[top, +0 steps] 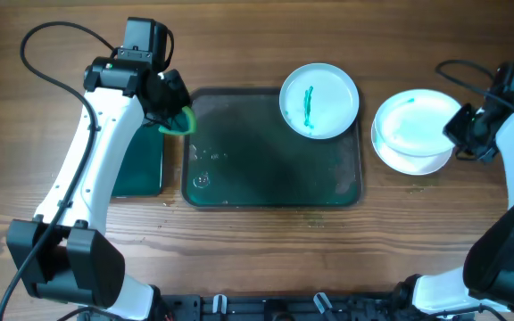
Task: Clean dirty plates on tray and stack at the side
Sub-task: 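Move the right gripper back and drag the last plate toward the tray center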
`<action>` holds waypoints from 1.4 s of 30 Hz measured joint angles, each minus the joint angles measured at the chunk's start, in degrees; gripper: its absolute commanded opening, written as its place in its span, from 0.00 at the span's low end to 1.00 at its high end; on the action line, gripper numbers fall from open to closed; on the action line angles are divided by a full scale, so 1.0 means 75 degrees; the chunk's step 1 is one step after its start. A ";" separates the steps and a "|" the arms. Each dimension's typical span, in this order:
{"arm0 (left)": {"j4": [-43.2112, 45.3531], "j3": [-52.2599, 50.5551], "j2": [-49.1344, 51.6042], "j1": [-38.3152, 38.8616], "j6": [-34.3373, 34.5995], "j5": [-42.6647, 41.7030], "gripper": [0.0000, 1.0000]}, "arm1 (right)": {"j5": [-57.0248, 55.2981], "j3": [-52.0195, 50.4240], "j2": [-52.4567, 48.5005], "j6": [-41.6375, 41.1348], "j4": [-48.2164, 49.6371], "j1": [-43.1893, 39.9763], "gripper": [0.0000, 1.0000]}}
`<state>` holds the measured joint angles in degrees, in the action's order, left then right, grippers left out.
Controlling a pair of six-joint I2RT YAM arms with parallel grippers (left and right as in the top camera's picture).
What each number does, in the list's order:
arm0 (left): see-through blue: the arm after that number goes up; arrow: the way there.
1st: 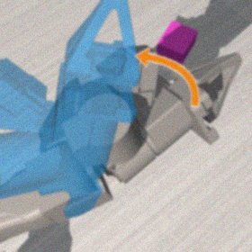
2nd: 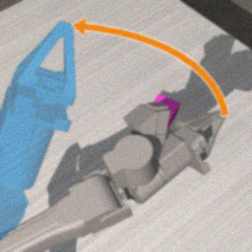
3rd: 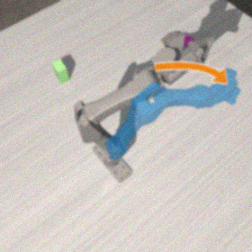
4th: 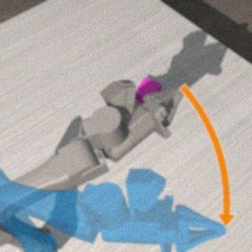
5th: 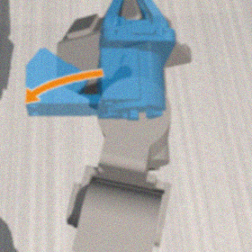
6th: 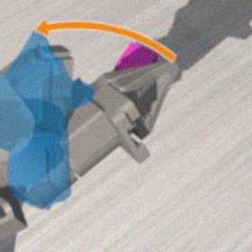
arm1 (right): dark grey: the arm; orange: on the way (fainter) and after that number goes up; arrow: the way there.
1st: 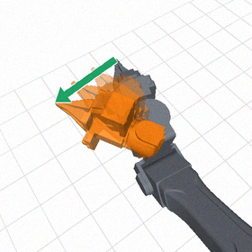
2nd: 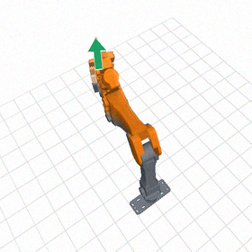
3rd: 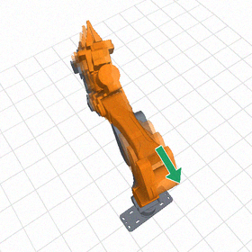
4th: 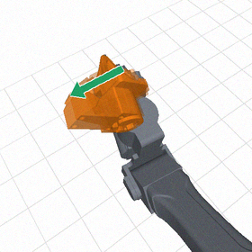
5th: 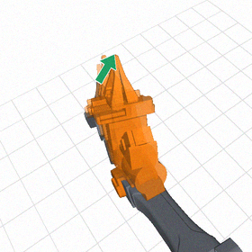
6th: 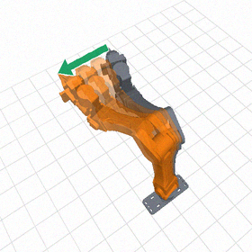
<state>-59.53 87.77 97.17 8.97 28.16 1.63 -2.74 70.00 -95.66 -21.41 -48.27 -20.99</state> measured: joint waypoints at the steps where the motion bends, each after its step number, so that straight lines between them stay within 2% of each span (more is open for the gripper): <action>1: 0.0000 0.0000 0.0000 0.0000 0.0000 0.0000 0.04 | -0.0070 -0.0245 0.0000 -0.0020 0.0265 0.0009 0.04; 3: 0.0000 0.0000 0.0000 0.0000 0.0000 0.0000 0.04 | -0.0154 -0.0635 0.0000 -0.0052 0.0600 0.0009 0.07; 5: 0.0000 0.0000 0.0000 0.0000 0.0000 0.0000 0.04 | -0.0213 -0.0941 0.0000 -0.0058 0.0717 0.0006 0.25; 7: 0.0000 0.0000 0.0000 0.0000 0.0000 0.0000 0.04 | -0.0251 -0.1093 -0.0003 -0.0082 0.0714 0.0009 0.34; 10: 0.0000 0.0000 0.0000 0.0000 0.0000 0.0000 0.04 | -0.0239 -0.1102 -0.0003 -0.0111 0.0697 0.0009 0.39; 12: -0.0003 0.0000 0.0000 0.0000 0.0000 0.0003 0.04 | -0.0114 -0.0892 -0.0015 -0.0044 0.0187 0.0009 0.41; 15: 0.0006 0.0000 0.0000 0.0000 0.0000 0.0000 0.04 | 0.0434 -0.0152 -0.0015 0.0286 -0.0256 0.0032 0.50; 18: 0.0015 0.0000 0.0000 0.0000 0.0000 0.0000 0.04 | 0.1434 0.0691 -0.0015 0.0799 -0.0201 0.0216 0.54; 21: 0.0017 0.0000 0.0000 0.0000 0.0000 0.0000 0.04 | 0.2264 0.1020 -0.0012 0.1177 0.0335 0.0708 0.52; 25: 0.0017 0.0000 0.0000 0.0000 0.0000 0.0000 0.04 | 0.2707 0.1043 -0.0149 0.1291 0.0804 0.1795 0.40; 26: 0.0017 0.0000 0.0000 0.0000 0.0000 0.0000 0.04 | 0.2699 0.1046 -0.0277 0.1221 0.0912 0.2087 0.40; 29: 0.0017 0.0000 0.0000 0.0000 0.0000 0.0000 0.04 | 0.2334 0.1046 -0.0839 0.0577 0.1020 0.2836 0.39; 33: 0.0020 0.0000 0.0000 0.0000 0.0000 0.0000 0.04 | 0.1804 0.1043 -0.1536 -0.0326 0.1017 0.3375 0.29; 42: 0.0017 0.0000 0.0000 0.0000 0.0000 0.0000 0.04 | 0.1329 0.1043 -0.2253 -0.1346 0.0947 0.3576 0.15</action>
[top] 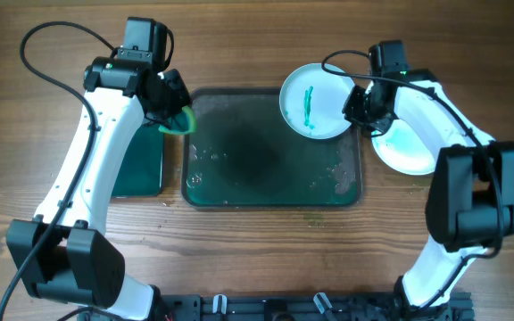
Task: Clean dirty plates on tray and stack at the side
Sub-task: 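Move the right gripper back and drag the last plate toward the tray center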
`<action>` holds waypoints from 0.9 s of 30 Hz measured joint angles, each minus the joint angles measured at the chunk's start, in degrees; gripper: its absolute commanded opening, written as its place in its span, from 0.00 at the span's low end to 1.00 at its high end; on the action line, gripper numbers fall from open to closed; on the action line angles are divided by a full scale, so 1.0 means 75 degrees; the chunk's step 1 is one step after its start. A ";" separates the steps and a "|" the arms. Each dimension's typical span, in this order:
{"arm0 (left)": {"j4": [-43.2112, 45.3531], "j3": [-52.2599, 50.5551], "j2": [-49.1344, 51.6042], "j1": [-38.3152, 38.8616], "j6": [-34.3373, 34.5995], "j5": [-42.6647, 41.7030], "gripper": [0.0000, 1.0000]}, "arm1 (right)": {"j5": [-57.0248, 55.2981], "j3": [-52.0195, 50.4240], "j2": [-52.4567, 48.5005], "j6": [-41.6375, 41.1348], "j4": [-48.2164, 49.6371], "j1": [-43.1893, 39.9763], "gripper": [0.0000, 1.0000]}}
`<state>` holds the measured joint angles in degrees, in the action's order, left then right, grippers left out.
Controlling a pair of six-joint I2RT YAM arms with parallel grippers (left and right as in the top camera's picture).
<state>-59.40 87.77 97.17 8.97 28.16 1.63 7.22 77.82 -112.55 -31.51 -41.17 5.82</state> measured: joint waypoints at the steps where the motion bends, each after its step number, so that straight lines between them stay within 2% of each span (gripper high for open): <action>1: 0.0003 0.0000 0.0000 0.0000 0.0000 0.0000 0.04 | 0.0000 0.0000 -0.0085 -0.0029 0.0003 0.0000 0.13; 5: 0.0003 0.0000 0.0000 0.0000 0.0000 0.0000 0.04 | 0.0003 -0.0015 -0.0364 -0.0099 0.0082 0.0020 0.04; 13: 0.0000 0.0000 0.0000 0.0000 0.0000 0.0000 0.04 | 0.0542 -0.0023 -0.0399 0.0382 0.0117 0.0224 0.04; 19: 0.0000 0.0000 0.0000 0.0000 0.0000 0.0000 0.04 | 0.1154 -0.0032 -0.0399 0.1061 -0.0484 0.0769 0.05; 21: 0.0000 0.0000 0.0000 0.0000 0.0000 0.0000 0.04 | 0.1279 -0.0044 -0.0399 0.1285 -0.0726 0.1102 0.21; 23: 0.0000 0.0000 0.0000 0.0000 0.0000 0.0000 0.04 | 0.1373 -0.0061 -0.0399 0.1585 -0.0842 0.1390 0.46; 24: 0.0000 0.0000 0.0000 0.0000 0.0000 0.0000 0.04 | 0.1413 -0.0064 -0.0399 0.1746 -0.0828 0.1501 0.52; 27: 0.0000 0.0000 0.0000 0.0000 0.0000 0.0000 0.04 | 0.1413 -0.0070 -0.0399 0.2075 -0.0615 0.1556 0.57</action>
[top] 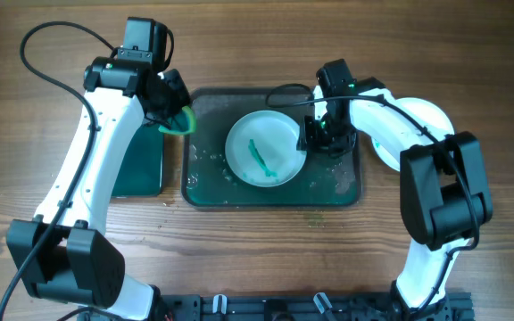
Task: Clean dirty plates on tray and stack at the side
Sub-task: 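Move the right gripper back and drag the last plate toward the tray center, then bring the sponge in the left gripper over the last plate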
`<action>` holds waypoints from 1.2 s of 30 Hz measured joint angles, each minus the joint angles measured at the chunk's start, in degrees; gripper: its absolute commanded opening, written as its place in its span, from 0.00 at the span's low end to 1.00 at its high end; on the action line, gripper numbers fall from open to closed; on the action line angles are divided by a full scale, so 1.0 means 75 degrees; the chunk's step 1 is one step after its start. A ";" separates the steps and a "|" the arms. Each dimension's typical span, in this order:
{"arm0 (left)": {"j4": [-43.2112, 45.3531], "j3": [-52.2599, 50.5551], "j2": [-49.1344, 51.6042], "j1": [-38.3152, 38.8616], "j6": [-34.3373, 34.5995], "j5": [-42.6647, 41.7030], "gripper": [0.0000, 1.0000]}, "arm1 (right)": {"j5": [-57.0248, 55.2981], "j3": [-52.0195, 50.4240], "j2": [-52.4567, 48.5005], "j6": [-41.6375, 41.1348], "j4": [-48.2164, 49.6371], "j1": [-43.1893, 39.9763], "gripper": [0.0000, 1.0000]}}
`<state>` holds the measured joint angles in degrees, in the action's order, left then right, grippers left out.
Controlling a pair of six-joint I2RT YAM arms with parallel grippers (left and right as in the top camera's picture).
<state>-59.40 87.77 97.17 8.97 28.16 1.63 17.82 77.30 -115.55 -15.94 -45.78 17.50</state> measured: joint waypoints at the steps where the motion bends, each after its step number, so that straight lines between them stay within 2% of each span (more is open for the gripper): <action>1: 0.0003 0.0000 0.0000 0.0000 0.0000 0.0000 0.04 | -0.0012 -0.0003 0.0000 0.0169 0.0192 -0.0041 0.57; 3: 0.0003 0.0000 0.0000 0.0000 0.0000 0.0000 0.04 | -0.0041 -0.0003 0.0000 0.0504 0.0644 -0.0134 0.54; 6: 0.0009 0.0000 0.0000 0.0000 0.0000 0.0000 0.04 | -0.0029 -0.0003 0.0000 0.0854 0.1218 -0.0230 0.43; 11: 0.0035 0.0000 0.0000 0.0000 0.0000 0.0000 0.04 | 0.0603 -0.0003 -0.0058 0.1113 0.1594 -0.0201 0.42; 13: 0.0038 0.0000 0.0000 0.0000 0.0000 0.0000 0.04 | 0.0764 -0.0003 -0.0128 0.1113 0.1597 -0.0114 0.38; 15: 0.0061 0.0000 0.0000 0.0000 0.0000 0.0000 0.04 | 0.0836 -0.0003 -0.0259 0.1113 0.1597 0.0064 0.28; 17: 0.0064 0.0000 0.0000 0.0000 0.0000 0.0000 0.04 | 0.0833 -0.0003 -0.0364 0.1005 0.1597 0.0248 0.10; 18: 0.0067 0.0000 0.0000 0.0000 0.0000 0.0000 0.04 | 0.0807 -0.0003 -0.0388 0.0909 0.1609 0.0326 0.04; 23: 0.0064 0.0000 0.0000 0.0000 0.0000 0.0000 0.04 | 0.0676 -0.0003 -0.0396 0.0221 0.1603 0.0425 0.04; 28: 0.0388 -0.0090 0.0003 0.0114 0.0000 -0.0032 0.04 | 0.0478 0.0000 -0.0396 -0.1335 0.1454 0.0466 0.04; 36: 0.1303 -0.0358 0.0860 0.0848 0.0000 -0.0647 0.04 | 0.0297 0.0000 -0.0396 -0.2107 0.1457 0.0664 0.04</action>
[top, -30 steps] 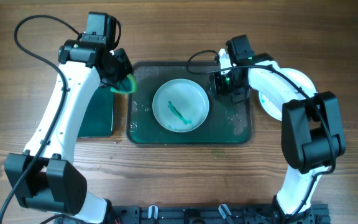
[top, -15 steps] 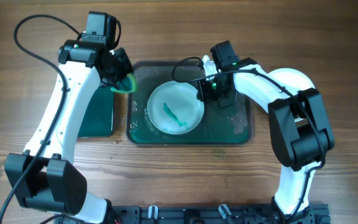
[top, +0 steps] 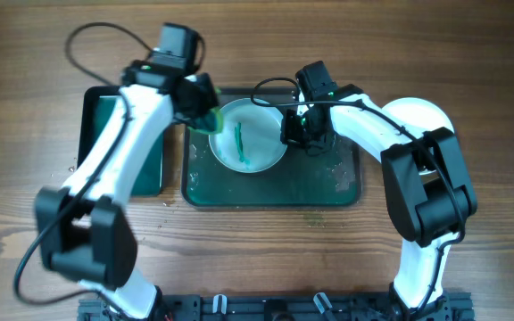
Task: Clean dirty plates on tray and stack at the side
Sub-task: 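Bring the sponge in the left gripper over the last plate, then scrub the last plate with the sponge while the right gripper holds its rim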
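A white plate (top: 250,143) with a green streak (top: 240,144) lies on the dark green tray (top: 275,185), in its upper left part. My right gripper (top: 290,132) is shut on the plate's right rim. My left gripper (top: 209,119) is shut on a green-yellow sponge (top: 210,122) at the plate's upper left edge. A stack of clean white plates (top: 418,114) rests to the right of the tray, partly hidden by my right arm.
A second dark green tray (top: 119,143) lies left of the main one, partly under my left arm. Water drops and foam speckle the main tray's floor. Cables loop above both wrists. Bare wooden table surrounds everything.
The plate has shifted a little to the upper left on the tray, still held by my right gripper. My left gripper with the sponge has moved right from the tray's corner to the plate's edge.
The dirty plate first sat at the tray's upper right corner with my right gripper out by the clean stack. Then the right gripper was at that plate's rim, then held it in the tray's middle. My left gripper stayed beside the tray with the sponge until now.
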`<action>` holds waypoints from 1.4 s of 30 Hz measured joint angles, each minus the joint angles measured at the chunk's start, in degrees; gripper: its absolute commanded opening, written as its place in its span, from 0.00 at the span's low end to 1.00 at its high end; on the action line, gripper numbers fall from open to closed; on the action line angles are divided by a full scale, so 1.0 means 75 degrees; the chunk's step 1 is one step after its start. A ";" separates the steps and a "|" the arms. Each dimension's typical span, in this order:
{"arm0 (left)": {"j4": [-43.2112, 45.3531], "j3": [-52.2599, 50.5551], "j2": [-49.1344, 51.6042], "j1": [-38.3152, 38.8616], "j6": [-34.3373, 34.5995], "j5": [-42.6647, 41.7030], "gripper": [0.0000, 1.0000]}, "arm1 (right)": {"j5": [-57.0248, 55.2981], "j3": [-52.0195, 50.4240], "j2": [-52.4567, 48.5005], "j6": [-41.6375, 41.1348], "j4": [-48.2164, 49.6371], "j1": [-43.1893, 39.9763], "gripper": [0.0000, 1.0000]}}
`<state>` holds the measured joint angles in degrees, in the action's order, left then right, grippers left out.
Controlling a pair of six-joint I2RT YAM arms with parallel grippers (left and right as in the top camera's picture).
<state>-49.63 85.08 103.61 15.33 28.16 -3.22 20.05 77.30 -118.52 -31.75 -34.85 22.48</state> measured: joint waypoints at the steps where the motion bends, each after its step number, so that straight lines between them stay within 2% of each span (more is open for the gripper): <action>1: 0.0152 -0.0003 0.0227 0.0122 0.0000 -0.0047 0.04 | 0.0000 0.0000 0.0000 -0.0032 -0.0003 0.0000 0.04; 11: 0.0487 -0.0050 0.2098 0.0956 -0.0003 -0.0198 0.04 | 0.0003 0.0000 0.0000 -0.0050 0.0000 0.0000 0.04; 17: 0.0618 -0.0026 0.2194 0.1131 -0.0061 -0.0169 0.04 | 0.0000 0.0000 0.0000 -0.0047 0.0000 0.0015 0.04; 24: 0.1364 -0.0029 0.2349 0.1413 -0.1384 -0.1903 0.04 | 0.0000 0.0000 0.0000 -0.0047 0.0000 0.0015 0.04; 27: 0.1440 -0.0029 0.2387 0.1478 -0.1571 -0.2107 0.04 | 0.0000 0.0000 0.0000 -0.0047 0.0000 0.0015 0.04; 31: 0.1241 0.0032 0.2387 0.1443 -0.1180 -0.1489 0.04 | 0.0003 0.0000 0.0000 -0.0044 0.0003 0.0015 0.04; 38: -0.0256 0.0425 0.2387 0.1052 -0.0111 0.0737 0.04 | 0.0006 0.0000 0.0000 -0.0044 0.0032 0.0064 0.04; 42: -0.0714 0.0446 0.2387 0.0901 0.0064 0.1026 0.04 | 0.0006 0.0000 0.0000 -0.0044 0.0035 0.0064 0.04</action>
<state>-54.98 88.42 121.51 22.09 28.64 4.47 20.10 77.30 -118.52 -32.08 -34.59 22.96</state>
